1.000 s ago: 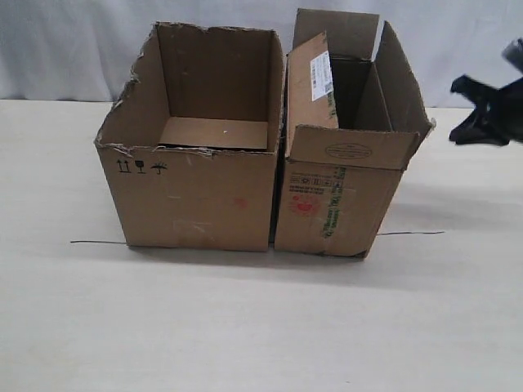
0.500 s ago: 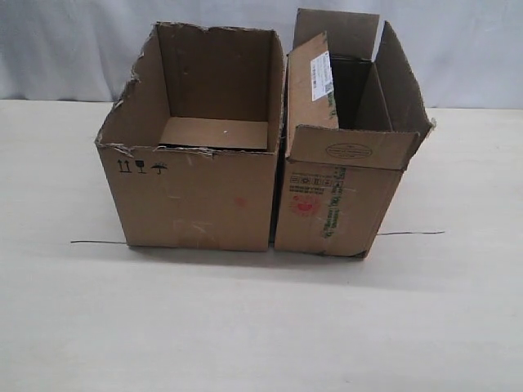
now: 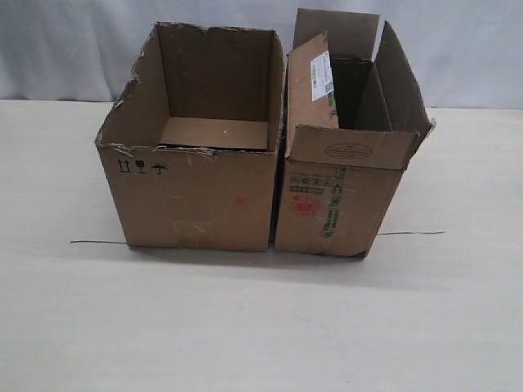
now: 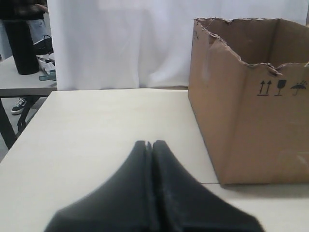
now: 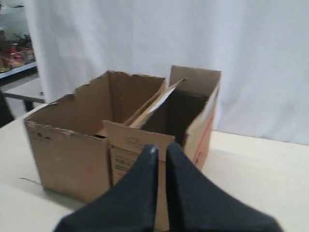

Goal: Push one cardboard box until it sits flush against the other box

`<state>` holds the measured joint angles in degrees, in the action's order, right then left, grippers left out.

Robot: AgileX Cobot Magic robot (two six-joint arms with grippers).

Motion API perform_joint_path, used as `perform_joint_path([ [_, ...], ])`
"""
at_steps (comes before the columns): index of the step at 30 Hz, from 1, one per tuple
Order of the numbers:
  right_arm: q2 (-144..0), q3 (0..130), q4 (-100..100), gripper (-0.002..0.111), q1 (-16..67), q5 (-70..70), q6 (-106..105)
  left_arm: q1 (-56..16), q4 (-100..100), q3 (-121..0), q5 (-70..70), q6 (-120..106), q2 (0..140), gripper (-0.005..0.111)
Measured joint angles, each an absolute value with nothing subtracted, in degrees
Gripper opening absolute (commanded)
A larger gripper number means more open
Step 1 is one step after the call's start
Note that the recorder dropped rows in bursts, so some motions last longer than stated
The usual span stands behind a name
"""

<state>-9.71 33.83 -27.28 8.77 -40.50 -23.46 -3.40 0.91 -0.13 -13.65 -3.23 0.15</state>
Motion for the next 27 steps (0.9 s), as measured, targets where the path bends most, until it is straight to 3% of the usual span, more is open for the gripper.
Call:
perform_joint_path([
  [10, -3.4, 3.4, -2.7, 0.005, 7.4, -5.0, 1.0, -3.4, 0.9, -0.1, -13.7, -3.2, 0.2, 0.000],
  [18, -0.2, 0.3, -1.9, 0.005, 7.6, -11.9, -4.0, -3.4, 0.9, -0.1, -13.7, -3.2, 0.2, 0.000],
  [27, -0.2, 0.3, -2.9, 0.005, 14.4, -16.7, -5.0, -3.4, 0.9, -0.1, -13.7, -3.2, 0.2, 0.000],
])
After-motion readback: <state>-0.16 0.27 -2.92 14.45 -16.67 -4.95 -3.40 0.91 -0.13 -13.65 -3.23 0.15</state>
